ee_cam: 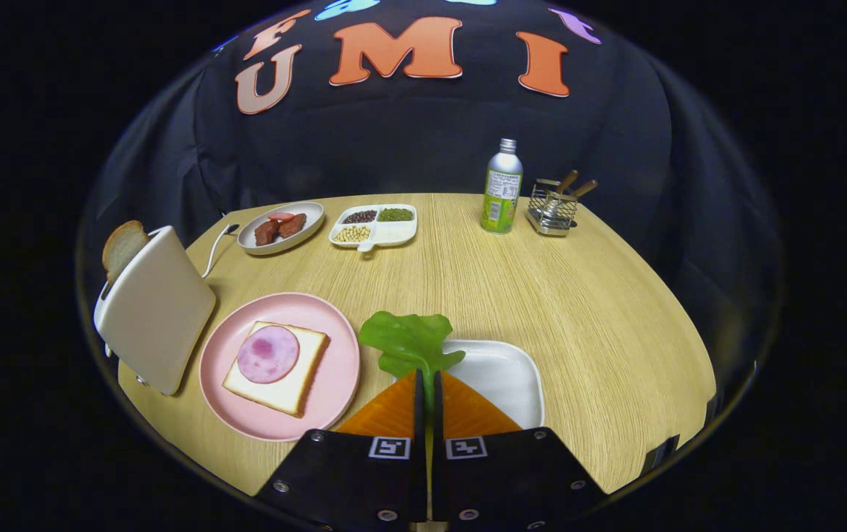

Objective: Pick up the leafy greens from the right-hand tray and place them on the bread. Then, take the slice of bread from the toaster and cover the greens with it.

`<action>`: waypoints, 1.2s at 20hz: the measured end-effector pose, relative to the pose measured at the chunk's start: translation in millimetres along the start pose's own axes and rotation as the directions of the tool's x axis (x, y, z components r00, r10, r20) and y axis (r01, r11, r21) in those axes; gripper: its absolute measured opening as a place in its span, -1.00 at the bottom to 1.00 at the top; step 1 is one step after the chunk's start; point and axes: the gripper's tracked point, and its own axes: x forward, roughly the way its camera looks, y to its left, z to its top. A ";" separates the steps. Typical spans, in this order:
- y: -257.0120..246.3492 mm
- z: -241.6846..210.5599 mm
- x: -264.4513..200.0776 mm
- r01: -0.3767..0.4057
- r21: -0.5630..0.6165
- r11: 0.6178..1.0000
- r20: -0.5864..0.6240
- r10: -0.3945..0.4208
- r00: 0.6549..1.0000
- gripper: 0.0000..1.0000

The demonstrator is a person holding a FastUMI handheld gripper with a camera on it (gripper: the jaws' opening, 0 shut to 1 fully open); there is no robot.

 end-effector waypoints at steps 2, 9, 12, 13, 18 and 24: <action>8.3 5.3 -3.0 -0.013 -0.001 1.000 0.008 0.013 1.000 -0.93; 45.4 19.5 -14.2 -0.073 -0.017 0.997 0.032 0.074 0.997 -0.93; 61.2 25.7 -18.0 -0.098 -0.028 0.995 0.043 0.099 0.994 -0.93; 66.6 26.7 -18.1 -0.106 -0.031 0.994 0.044 0.108 0.993 -0.93; 90.0 27.2 -17.0 -0.143 -0.049 0.989 0.033 0.145 0.989 -0.94; 123.0 22.1 -14.6 -0.199 -0.079 0.977 0.004 0.200 0.980 -0.93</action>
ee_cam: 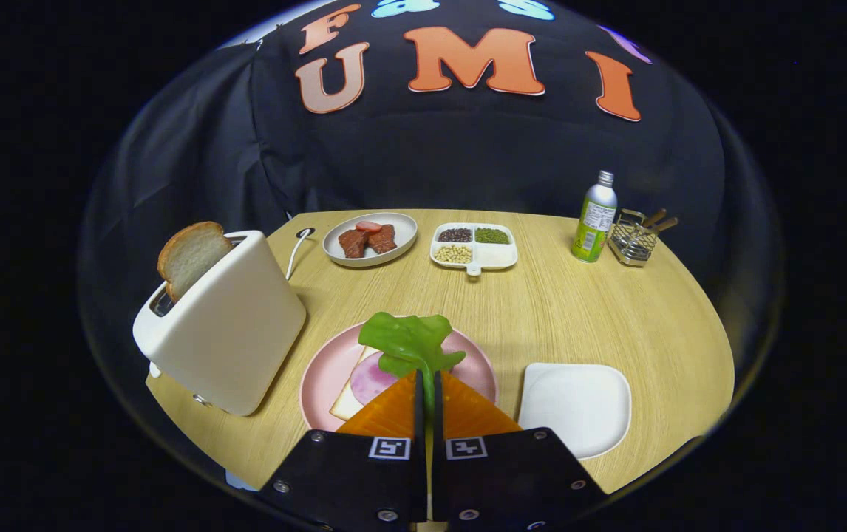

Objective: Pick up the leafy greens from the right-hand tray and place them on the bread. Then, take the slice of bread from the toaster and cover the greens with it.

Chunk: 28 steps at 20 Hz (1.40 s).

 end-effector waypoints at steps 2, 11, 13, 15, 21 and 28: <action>10.5 -2.0 3.5 -0.016 -0.017 1.000 -0.011 0.016 1.000 -0.93; 34.9 -10.9 22.5 -0.040 -0.073 0.997 -0.048 0.037 0.998 -0.93; 33.5 -13.8 26.0 -0.029 -0.073 0.997 -0.060 0.025 0.998 -0.94; 31.4 -16.7 31.0 -0.018 -0.071 0.997 -0.074 0.013 0.997 -0.93; 24.3 -18.4 36.4 0.013 -0.083 0.996 -0.073 -0.019 0.997 -0.80; 28.0 -16.1 34.6 -0.008 -0.094 0.996 -0.036 0.005 0.999 0.09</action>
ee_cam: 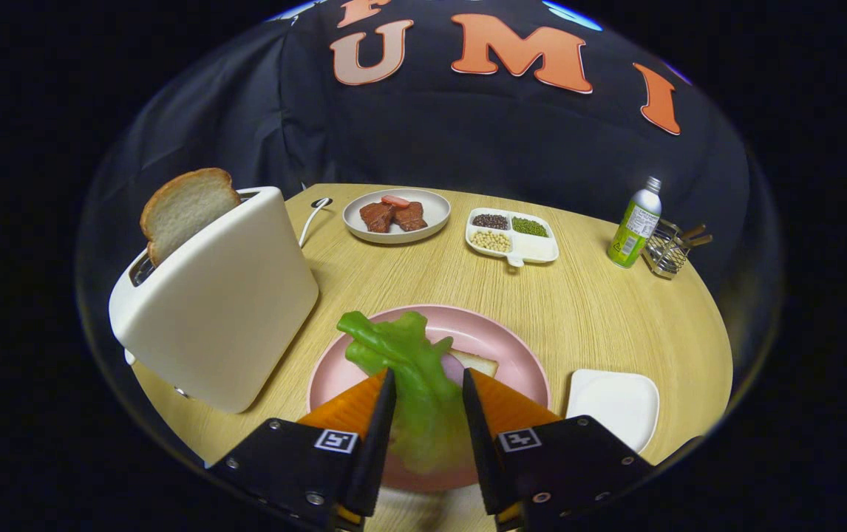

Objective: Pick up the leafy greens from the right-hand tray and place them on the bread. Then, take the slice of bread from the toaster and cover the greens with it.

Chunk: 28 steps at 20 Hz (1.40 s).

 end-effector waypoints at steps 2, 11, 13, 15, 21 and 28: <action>-1.7 1.2 -0.7 0.002 0.029 1.000 0.013 -0.002 1.000 0.36; -11.1 48.4 -29.3 -0.012 0.158 0.987 0.134 -0.009 0.991 0.95; -9.0 65.7 -39.5 -0.022 0.172 0.985 0.162 -0.006 0.987 0.96; -4.4 82.5 -49.3 -0.038 0.190 0.981 0.188 0.002 0.982 0.95; 27.7 131.7 -73.1 -0.097 0.158 0.983 0.252 0.054 0.966 0.98; 97.1 169.6 -87.7 -0.196 0.085 0.977 0.278 0.166 0.946 0.97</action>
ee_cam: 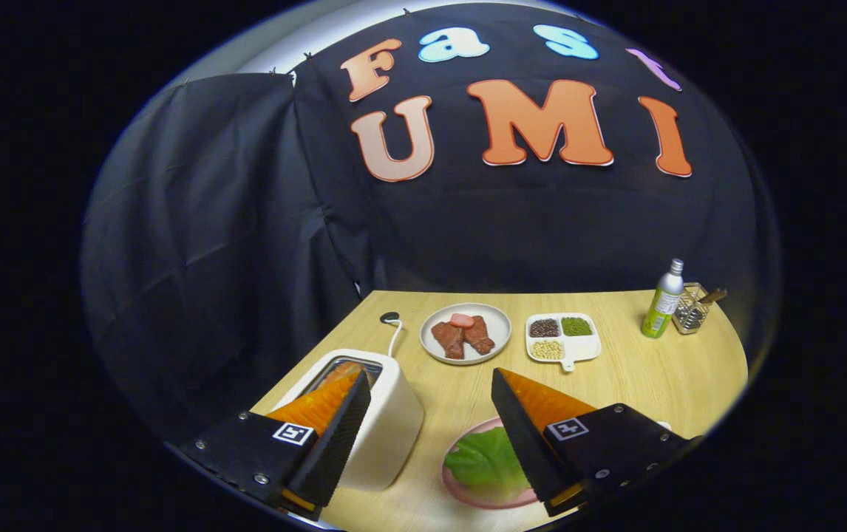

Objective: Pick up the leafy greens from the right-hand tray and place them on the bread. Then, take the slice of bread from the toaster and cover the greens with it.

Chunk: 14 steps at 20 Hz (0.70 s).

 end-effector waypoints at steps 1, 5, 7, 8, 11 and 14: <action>10.7 1.4 1.6 -0.017 0.000 1.000 -0.004 0.017 1.000 0.97; 45.1 5.5 9.6 -0.057 -0.023 0.998 -0.025 0.057 0.998 0.97; 57.7 2.9 14.3 -0.065 -0.041 0.997 -0.047 0.063 0.997 0.97; 60.7 1.4 17.1 -0.058 -0.051 0.997 -0.059 0.055 0.997 0.97; 66.5 -7.2 26.7 -0.040 -0.075 0.996 -0.093 0.033 0.995 0.97; 78.1 -17.7 35.4 -0.054 -0.079 0.995 -0.137 0.043 0.990 0.96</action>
